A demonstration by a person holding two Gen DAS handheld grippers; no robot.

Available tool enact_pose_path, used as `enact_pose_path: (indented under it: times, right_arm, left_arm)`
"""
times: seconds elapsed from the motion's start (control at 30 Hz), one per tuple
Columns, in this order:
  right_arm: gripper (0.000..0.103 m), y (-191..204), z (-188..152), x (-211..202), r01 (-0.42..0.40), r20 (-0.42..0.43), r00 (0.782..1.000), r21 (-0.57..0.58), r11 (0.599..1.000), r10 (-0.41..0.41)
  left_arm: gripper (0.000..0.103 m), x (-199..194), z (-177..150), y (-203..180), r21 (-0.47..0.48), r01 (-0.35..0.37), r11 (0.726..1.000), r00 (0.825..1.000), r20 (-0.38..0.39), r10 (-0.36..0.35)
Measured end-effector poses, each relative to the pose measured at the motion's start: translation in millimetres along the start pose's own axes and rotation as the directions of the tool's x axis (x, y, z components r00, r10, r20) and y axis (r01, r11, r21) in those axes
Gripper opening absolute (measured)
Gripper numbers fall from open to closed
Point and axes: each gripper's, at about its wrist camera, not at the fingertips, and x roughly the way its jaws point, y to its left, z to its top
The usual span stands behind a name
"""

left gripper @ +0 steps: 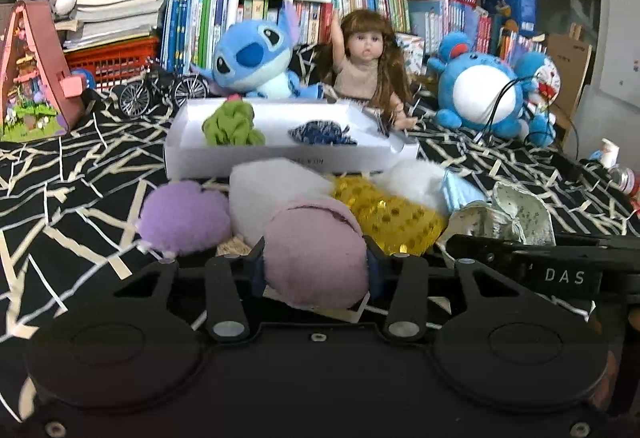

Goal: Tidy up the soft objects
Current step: 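Grasp the mauve sock ball with the left tool while the right grasps the plaid cloth, then lower the sock ball into the box with the left tool while the right releases the plaid cloth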

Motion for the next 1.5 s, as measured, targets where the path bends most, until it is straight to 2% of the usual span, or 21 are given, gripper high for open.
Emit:
enact_pose_path:
  times: [0.33,0.43,0.6,0.7,0.9,1.1,1.23,1.5]
  right_arm:
    - [0.054,8,21,-19,0.015,0.067,0.998,-0.051,0.999,-0.012]
    - [0.054,7,28,-21,0.015,0.084,0.996,-0.045,0.999,-0.011]
    - [0.055,4,43,-23,0.008,0.122,0.992,-0.024,1.0,-0.005]
    - [0.054,4,51,-22,0.013,0.139,0.99,-0.038,0.999,-0.008]
    - [0.054,-2,76,-5,-0.001,0.153,0.988,-0.024,1.0,0.005]
    - [0.054,-7,105,27,-0.006,0.147,0.989,-0.014,1.0,0.008]
    - [0.054,-12,119,48,0.006,0.136,0.991,-0.005,1.0,-0.005]
    - [0.054,-22,135,96,0.051,0.069,0.996,0.018,0.999,-0.052]
  left_arm:
    - [0.043,-21,28,18,-0.076,0.029,0.997,0.998,0.059,-0.024]
    - [0.043,-20,39,21,-0.064,0.015,0.998,0.996,0.084,-0.009]
    - [0.043,-13,59,33,-0.102,0.007,0.995,0.994,0.113,0.005]
    - [0.043,-6,71,41,-0.104,-0.022,0.994,0.991,0.128,0.035]
    - [0.043,24,100,66,-0.143,-0.098,0.985,0.986,0.117,0.115]
    - [0.043,65,119,89,-0.17,-0.2,0.965,0.97,0.104,0.219]
    - [0.043,90,122,100,-0.195,-0.213,0.957,0.971,0.063,0.229]
    - [0.043,130,129,102,-0.152,-0.224,0.963,0.972,0.037,0.232]
